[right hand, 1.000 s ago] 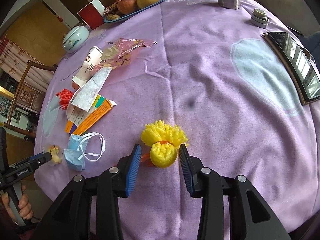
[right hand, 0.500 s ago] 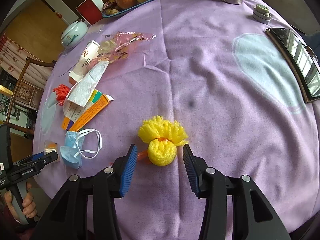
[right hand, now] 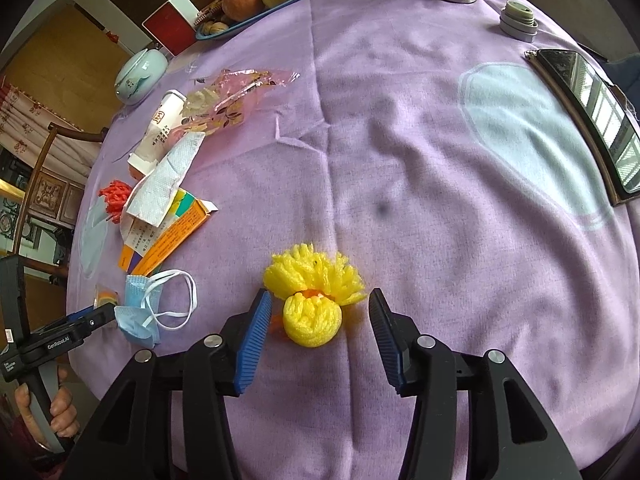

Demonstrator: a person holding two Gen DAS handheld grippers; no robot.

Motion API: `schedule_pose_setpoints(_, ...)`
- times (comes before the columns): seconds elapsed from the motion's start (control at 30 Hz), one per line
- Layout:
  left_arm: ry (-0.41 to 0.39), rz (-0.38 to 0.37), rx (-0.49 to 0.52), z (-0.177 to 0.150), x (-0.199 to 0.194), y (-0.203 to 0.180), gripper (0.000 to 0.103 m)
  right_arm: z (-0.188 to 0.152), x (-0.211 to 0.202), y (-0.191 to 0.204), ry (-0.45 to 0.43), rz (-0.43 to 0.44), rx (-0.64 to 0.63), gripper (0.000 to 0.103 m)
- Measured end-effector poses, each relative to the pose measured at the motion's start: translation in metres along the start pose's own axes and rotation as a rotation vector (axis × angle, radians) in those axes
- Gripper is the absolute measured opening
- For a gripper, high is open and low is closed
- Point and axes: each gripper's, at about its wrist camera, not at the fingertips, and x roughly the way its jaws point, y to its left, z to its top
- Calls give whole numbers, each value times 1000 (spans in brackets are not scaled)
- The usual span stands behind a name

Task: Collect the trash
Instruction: 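Lift the clear cup with the left tool while the right tool lifts the yellow pom-pom, then carry the clear cup and pom-pom over the red basket and open both tools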

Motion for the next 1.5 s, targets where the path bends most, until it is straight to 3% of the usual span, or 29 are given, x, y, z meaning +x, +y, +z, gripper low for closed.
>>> schedule_pose_setpoints(0.07,-2,-7,-3,3,1,-2,65,1,1,0,1,1,-2,50)
schedule_pose_setpoints(0.1,-10,-7,-6,3,0,-3,64,2,1,0,-3,4,-4,38)
schedule_pose_setpoints(0.13,-17,-12,-6,3,-1,-3,57,2,1,1,-5,10,-6,33)
schedule_pose_setpoints(0.23,-40,-14,-12,6,-6,-5,56,4,-3,3,-25,7,-19,29)
schedule_pose_setpoints(0.5,-109,1,-61,8,-33,11,56,9,-15,17,-80,30,-44,28)
schedule_pose_setpoints(0.83,-189,79,-223,-7,-79,54,56,30,-15,68,-100,159,-168,28)
schedule_pose_setpoints(1.03,-195,147,-360,-33,-102,82,56,38,2,105,-54,263,-290,28)
schedule_pose_setpoints(1.2,-187,151,-503,-64,-118,101,56,38,20,133,12,335,-370,28)
schedule_pose_setpoints(1.5,-230,172,-620,-111,-133,156,56,27,21,193,29,341,-468,27)
